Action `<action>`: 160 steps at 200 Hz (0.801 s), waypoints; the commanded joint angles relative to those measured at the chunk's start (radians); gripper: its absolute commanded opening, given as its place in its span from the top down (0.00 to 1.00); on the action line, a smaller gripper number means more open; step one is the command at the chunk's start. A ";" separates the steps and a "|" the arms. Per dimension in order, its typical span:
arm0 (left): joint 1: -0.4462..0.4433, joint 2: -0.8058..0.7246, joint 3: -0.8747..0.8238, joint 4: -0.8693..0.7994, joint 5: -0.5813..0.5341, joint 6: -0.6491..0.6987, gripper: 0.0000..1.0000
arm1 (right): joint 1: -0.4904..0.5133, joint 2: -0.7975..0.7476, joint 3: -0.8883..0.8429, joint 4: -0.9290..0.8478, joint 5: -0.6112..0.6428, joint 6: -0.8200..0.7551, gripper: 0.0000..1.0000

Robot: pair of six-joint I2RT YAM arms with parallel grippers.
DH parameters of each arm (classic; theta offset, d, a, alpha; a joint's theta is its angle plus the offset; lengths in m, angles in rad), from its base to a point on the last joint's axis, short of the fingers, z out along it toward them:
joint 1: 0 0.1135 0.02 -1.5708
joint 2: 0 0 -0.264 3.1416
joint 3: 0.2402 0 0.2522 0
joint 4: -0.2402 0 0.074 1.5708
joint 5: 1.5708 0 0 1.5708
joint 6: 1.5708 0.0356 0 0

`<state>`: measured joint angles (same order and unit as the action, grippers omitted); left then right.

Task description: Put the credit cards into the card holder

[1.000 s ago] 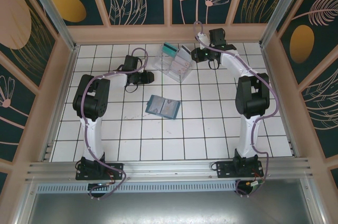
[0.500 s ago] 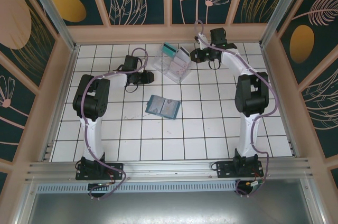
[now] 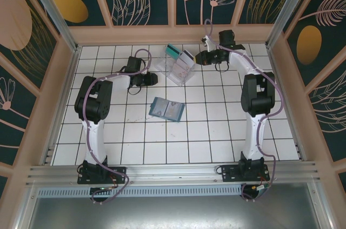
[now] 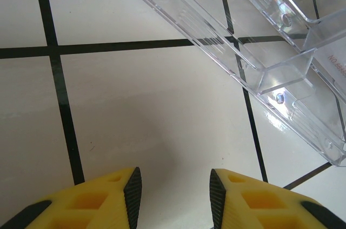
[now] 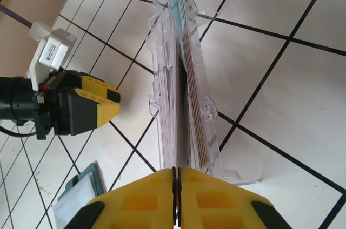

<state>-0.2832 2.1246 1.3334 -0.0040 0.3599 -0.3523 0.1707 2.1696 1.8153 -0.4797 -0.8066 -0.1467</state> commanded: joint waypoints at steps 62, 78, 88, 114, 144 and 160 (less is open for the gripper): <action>0.000 -0.024 -0.007 -0.056 0.013 -0.013 0.59 | -0.030 0.018 0.012 -0.014 -0.149 0.021 0.90; 0.000 -0.025 -0.007 -0.057 0.012 -0.013 0.59 | -0.028 0.021 0.011 -0.020 -0.148 0.018 0.90; 0.000 -0.027 -0.005 -0.057 0.013 -0.013 0.59 | -0.027 0.024 0.009 -0.023 -0.141 0.018 0.90; -0.001 -0.030 -0.005 -0.057 0.015 -0.015 0.59 | -0.023 0.031 0.006 -0.029 -0.126 0.015 0.90; -0.001 -0.031 -0.003 -0.056 0.020 -0.019 0.59 | -0.017 0.046 0.010 -0.041 -0.095 0.010 0.90; -0.001 -0.035 -0.006 -0.049 0.028 -0.025 0.59 | -0.009 0.057 0.017 -0.056 -0.070 0.002 0.89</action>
<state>-0.2832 2.1227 1.3334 -0.0059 0.3607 -0.3603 0.1493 2.1899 1.8187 -0.4839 -0.9005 -0.1246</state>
